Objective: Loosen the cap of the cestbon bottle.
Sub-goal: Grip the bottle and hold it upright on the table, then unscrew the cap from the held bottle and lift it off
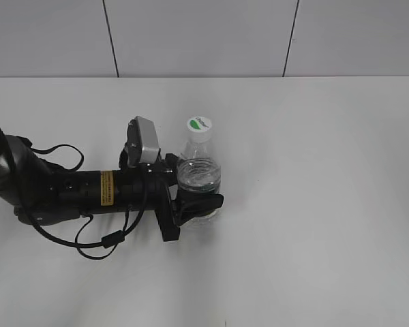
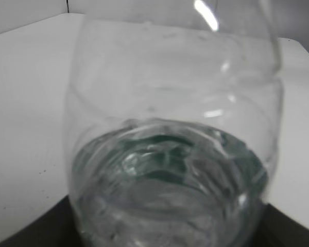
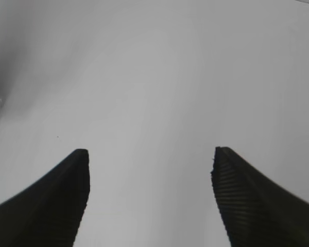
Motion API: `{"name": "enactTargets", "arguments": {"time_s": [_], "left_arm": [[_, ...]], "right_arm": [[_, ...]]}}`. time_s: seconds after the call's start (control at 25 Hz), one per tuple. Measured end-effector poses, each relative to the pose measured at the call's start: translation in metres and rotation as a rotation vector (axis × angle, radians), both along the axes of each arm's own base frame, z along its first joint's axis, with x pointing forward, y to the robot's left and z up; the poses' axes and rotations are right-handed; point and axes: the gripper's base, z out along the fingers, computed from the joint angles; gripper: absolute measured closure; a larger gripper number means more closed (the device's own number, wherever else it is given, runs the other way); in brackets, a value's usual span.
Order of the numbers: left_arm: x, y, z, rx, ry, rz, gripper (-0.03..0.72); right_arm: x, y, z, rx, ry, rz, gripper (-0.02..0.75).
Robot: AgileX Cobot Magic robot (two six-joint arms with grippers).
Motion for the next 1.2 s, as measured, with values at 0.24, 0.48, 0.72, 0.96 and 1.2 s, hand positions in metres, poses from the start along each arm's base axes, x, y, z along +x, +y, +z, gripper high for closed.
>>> {"name": "enactTargets", "arguments": {"time_s": [0.24,0.48,0.72,0.96,1.2], "left_arm": [[0.0,0.0,0.0,0.0,0.0,0.001,0.274],[0.0,0.0,0.0,-0.001,0.0,0.004,0.274],[0.001,0.0,0.0,-0.002,0.001,0.007,0.274],[0.001,0.0,0.0,-0.002,0.001,0.008,0.274],[0.001,0.0,0.0,-0.002,0.001,0.008,0.274]], "right_arm": [[0.065,0.01,0.027,0.029,0.108,0.003,0.173],[0.126,0.017,0.02,0.04,0.188,-0.022,0.173],[0.161,0.026,-0.011,0.054,0.283,-0.044,0.173],[0.165,0.07,-0.031,0.013,0.34,0.09,0.173],[0.142,0.133,-0.032,-0.006,0.35,0.254,0.173]]}}
